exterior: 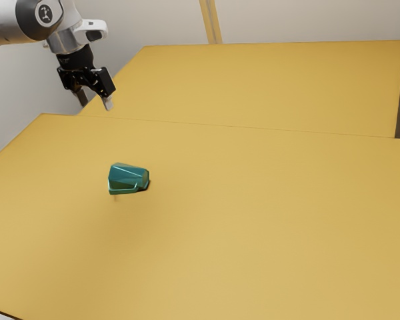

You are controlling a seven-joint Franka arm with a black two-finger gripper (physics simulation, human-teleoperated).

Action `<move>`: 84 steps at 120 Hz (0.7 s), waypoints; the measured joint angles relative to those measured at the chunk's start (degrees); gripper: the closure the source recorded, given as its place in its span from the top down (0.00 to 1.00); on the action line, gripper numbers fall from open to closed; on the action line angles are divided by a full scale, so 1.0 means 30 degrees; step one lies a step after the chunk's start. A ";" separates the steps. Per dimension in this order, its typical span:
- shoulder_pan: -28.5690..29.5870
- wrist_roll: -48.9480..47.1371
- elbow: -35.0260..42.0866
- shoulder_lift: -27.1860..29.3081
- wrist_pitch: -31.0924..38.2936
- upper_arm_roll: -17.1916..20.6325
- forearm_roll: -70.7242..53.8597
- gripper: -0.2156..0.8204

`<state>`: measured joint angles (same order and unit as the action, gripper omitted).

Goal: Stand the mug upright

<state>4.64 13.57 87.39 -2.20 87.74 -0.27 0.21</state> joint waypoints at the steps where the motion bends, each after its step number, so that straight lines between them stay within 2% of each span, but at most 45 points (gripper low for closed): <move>1: 0.0001 -0.0007 0.0000 0.0000 -0.0003 0.0000 0.0001 0.77; 23: 0.0159 -0.0141 0.0064 0.0089 -0.0030 0.0106 0.0047 0.77; 44: 0.1336 -0.0207 0.0422 0.0324 -0.0031 0.0672 0.0186 0.77; 84: 0.3963 0.0164 0.0751 0.0371 0.0482 0.0714 0.2064 0.77</move>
<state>16.53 14.06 89.65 -1.09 89.19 1.88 6.40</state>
